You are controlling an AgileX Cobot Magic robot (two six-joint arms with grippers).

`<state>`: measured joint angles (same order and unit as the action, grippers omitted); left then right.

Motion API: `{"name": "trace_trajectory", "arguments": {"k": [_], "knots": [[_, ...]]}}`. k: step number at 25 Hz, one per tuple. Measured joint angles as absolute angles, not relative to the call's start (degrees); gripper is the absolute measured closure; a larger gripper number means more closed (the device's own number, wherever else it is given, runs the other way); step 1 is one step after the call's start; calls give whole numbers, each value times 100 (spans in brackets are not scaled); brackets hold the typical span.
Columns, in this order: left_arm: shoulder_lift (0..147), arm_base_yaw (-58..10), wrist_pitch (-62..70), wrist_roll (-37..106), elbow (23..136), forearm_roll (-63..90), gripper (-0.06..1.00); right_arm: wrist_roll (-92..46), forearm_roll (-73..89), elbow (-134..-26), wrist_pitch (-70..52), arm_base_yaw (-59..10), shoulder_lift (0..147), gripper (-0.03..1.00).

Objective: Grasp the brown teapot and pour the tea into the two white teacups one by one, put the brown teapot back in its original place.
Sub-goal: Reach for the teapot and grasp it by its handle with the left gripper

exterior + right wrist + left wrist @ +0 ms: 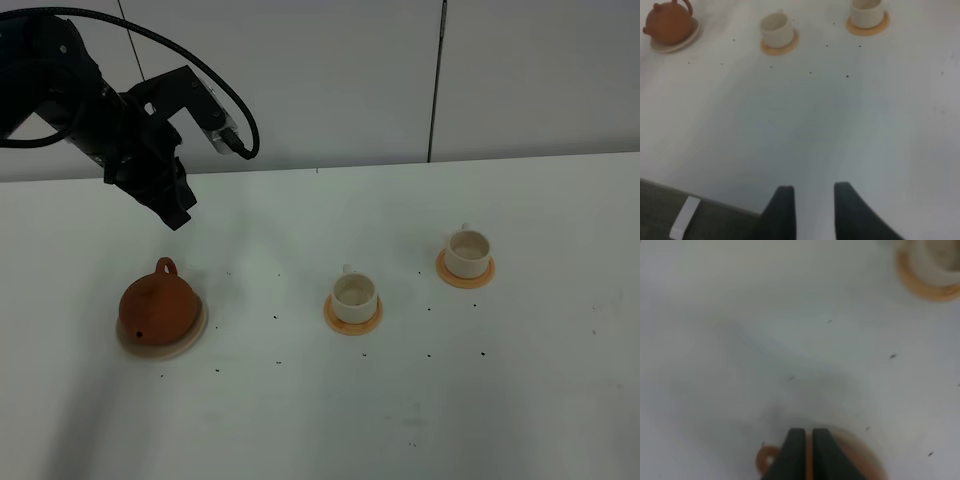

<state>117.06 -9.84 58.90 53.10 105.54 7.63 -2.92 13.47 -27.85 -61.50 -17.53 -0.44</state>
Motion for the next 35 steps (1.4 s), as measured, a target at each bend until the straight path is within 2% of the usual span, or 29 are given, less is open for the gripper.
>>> {"name": "trace_trajectory", "arguments": {"k": [16,35], "knots": [[12546,-1050,5021,4909,10554,302,84,-292,1347,-2785,-6150,-1753,-44,75],[12770,-1071,5383,4909,10554,-268,83,-292,1347,-2785,-6150,-1753,-44,74]]}}
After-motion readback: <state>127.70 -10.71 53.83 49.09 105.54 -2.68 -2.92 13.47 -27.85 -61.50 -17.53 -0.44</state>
